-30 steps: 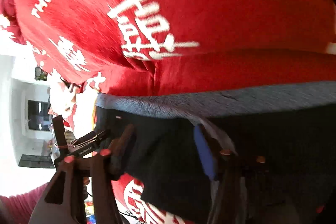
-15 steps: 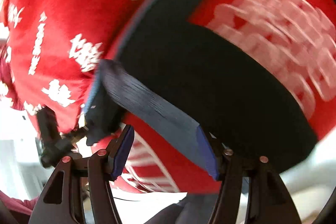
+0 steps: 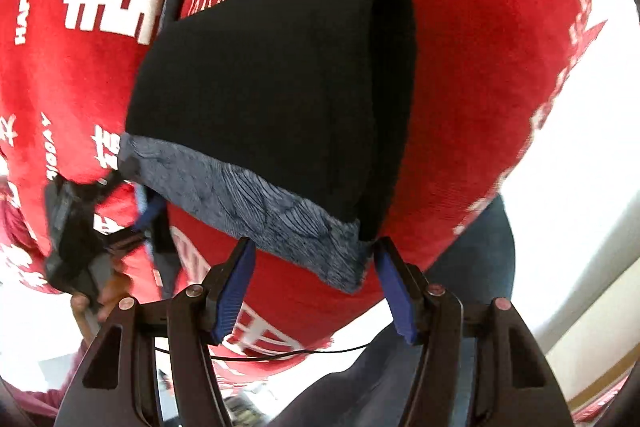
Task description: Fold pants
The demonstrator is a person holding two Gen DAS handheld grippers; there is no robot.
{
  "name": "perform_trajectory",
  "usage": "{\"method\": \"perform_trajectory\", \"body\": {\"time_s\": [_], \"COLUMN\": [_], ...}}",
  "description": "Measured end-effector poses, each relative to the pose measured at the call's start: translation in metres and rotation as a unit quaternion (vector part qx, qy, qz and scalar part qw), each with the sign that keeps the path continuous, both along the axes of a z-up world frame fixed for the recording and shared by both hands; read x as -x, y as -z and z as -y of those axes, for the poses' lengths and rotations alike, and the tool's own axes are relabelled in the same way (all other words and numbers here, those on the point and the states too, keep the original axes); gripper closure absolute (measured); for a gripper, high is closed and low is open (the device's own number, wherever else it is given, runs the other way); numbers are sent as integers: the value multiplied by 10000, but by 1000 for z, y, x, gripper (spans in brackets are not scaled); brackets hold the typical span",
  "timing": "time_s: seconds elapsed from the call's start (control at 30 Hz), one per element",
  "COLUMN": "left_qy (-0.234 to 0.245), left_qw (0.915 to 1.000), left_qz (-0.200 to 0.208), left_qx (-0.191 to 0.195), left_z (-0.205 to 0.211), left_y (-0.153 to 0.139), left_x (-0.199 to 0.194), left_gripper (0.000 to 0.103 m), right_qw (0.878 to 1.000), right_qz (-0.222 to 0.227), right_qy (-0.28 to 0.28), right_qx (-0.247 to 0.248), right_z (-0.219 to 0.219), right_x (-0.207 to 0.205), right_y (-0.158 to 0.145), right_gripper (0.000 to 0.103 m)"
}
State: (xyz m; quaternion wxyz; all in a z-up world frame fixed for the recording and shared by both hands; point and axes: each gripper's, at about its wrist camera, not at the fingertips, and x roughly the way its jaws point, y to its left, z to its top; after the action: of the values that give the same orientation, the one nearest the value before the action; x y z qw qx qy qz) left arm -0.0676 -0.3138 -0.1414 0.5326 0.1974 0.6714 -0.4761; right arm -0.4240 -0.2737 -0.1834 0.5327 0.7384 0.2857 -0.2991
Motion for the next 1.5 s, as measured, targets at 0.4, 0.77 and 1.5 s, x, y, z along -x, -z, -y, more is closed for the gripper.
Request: {"method": "perform_trajectory", "body": {"time_s": [0.4, 0.77, 1.5], "left_qy": [-22, -138, -1150], "left_qw": [9994, 9925, 9642], "left_qz": [-281, 1079, 2040], "left_qx": [192, 559, -1241], "left_z": [50, 157, 77], "left_y": [-35, -78, 16], "left_x": [13, -27, -89], "left_gripper": [71, 32, 25], "right_qw": [9910, 9787, 9661], "right_qz": [1037, 728, -1612], "right_qy": [-662, -1491, -1497], "right_qx": [532, 1211, 1348], "right_z": [105, 325, 354], "right_x": [-27, -96, -92], "right_y": [-77, -105, -26], "right_gripper": [87, 84, 84]}}
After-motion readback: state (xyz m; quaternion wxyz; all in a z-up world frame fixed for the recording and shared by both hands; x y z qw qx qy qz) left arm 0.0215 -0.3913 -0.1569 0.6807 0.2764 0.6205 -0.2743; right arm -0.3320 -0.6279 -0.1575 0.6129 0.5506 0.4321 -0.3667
